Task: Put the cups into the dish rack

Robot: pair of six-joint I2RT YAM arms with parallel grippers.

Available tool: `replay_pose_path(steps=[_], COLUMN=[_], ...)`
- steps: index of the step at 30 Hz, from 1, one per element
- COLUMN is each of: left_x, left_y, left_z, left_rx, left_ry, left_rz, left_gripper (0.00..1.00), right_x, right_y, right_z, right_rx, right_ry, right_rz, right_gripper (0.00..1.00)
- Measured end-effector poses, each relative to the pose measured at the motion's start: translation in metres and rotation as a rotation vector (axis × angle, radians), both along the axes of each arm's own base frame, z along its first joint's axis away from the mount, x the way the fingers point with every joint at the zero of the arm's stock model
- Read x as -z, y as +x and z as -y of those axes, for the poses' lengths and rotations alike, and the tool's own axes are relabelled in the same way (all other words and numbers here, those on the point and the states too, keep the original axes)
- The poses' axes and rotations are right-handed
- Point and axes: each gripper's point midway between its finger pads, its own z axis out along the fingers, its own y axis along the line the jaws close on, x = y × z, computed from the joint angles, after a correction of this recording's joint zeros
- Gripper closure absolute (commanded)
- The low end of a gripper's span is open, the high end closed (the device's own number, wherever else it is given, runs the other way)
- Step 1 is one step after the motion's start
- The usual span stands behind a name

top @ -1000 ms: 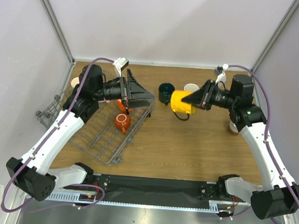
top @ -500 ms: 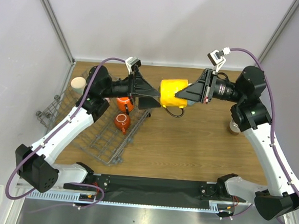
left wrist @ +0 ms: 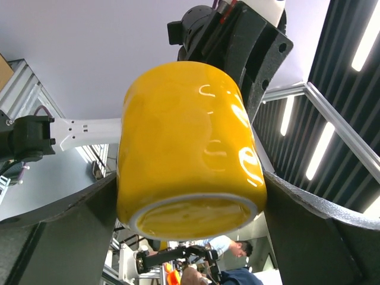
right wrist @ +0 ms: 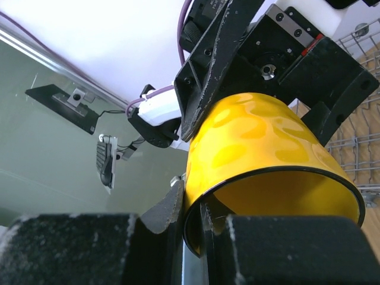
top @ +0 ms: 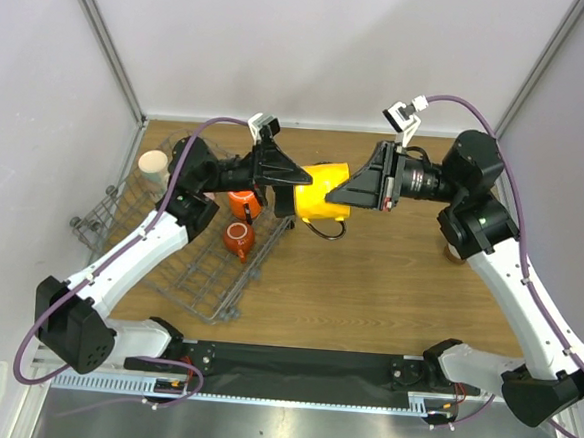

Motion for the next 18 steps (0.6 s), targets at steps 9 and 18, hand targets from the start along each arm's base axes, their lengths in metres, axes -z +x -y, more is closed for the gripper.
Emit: replay_pose_path(steps=[9, 18], left_x=[0.0033, 0.0024], left_y=[0.0032, 0.0042], left_z=[0.0014, 0.0014], left_rx=[-0.015, -0.021], left_ry=[0.024, 0.025], left_rz=[0.006, 0.012], left_gripper=[0.35, 0.99], right_x=[0.0033, 0.0047], right_y=[0.0053, 0.0086], right_z=[-0.0048, -0.0046], right_rx=[0.009, 0.042], right_ry=[-0.040, -0.070], right_rz=[-0.008, -0.003], right_gripper=[1.00, 0.99])
